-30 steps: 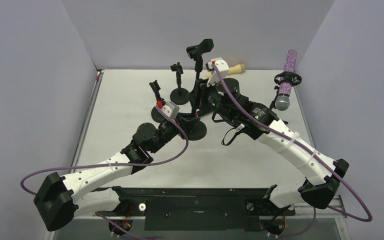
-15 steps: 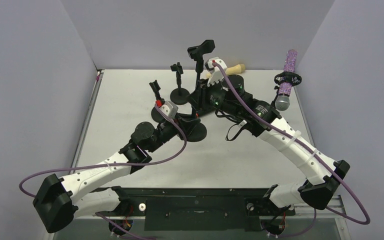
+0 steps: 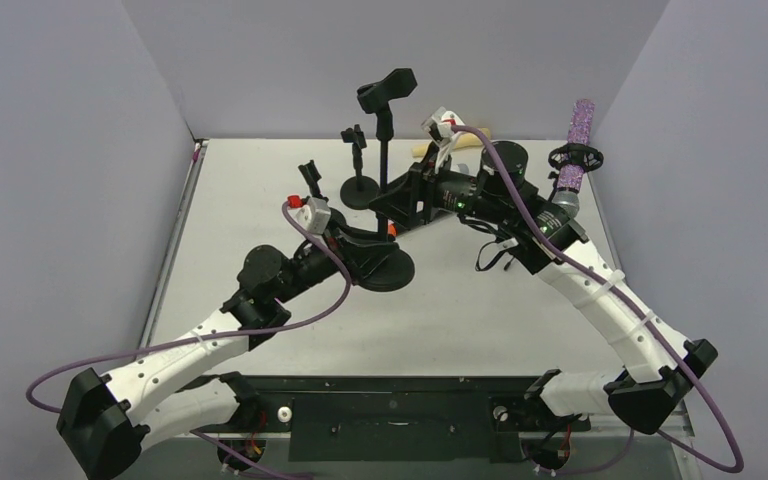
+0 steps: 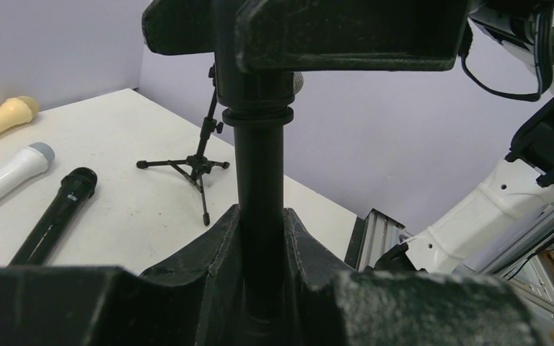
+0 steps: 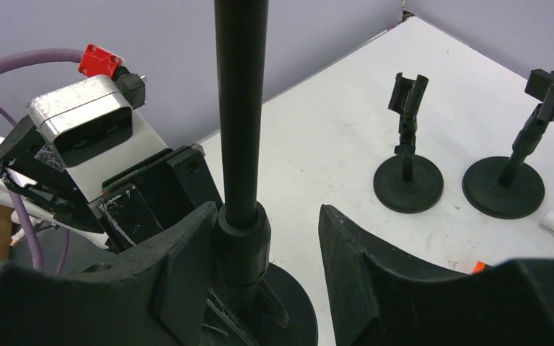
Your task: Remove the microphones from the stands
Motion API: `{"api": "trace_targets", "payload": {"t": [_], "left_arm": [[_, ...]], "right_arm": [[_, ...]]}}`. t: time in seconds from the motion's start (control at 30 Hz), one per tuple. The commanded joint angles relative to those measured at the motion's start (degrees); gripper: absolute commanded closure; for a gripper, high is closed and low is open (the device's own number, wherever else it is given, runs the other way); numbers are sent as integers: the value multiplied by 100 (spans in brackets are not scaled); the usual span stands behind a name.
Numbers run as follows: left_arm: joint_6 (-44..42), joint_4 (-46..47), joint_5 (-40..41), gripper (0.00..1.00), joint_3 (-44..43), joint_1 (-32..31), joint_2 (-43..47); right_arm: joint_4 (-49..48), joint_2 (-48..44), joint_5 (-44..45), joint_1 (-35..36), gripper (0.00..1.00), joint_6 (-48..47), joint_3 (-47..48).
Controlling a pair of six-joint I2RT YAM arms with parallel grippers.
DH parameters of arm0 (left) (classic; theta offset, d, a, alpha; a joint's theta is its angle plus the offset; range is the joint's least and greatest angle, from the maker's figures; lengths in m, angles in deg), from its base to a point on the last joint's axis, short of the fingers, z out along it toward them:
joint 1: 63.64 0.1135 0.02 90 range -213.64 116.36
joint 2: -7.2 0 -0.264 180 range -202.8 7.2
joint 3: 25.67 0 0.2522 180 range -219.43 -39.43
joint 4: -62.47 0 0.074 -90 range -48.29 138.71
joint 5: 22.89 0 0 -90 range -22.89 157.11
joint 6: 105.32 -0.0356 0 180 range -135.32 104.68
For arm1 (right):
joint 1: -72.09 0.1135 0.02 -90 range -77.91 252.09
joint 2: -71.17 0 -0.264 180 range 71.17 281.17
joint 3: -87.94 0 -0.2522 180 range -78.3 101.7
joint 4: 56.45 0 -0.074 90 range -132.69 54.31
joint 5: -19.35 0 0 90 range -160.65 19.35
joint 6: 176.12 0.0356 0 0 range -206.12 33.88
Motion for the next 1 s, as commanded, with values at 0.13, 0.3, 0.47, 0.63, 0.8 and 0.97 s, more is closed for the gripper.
{"api": "trace_targets", "payload": {"t": [0.13, 0.3, 0.47, 0.63, 0.8, 0.97], "left_arm": [[133, 1145, -178, 100, -178, 91, 452], [-22, 990, -32, 100, -125, 125, 425], [-448, 922, 288, 100, 84, 124, 228], [-745, 1378, 601, 100, 410, 97, -116], [-1214, 2048, 1002, 100, 778, 40, -628], [-1473, 2771, 1503, 100, 1034, -129, -1154]], "right_arm": [[-161, -222, -96, -505, 50, -186, -333], [-157, -368, -102, -650, 49, -69, -428], [-113, -596, 411, -510, 45, 99, -331], [162, -453, 1495, -314, 42, -20, 88], [69, -290, 1462, -241, 37, -75, 268], [152, 95, 1745, -59, 36, -233, 363]]}}
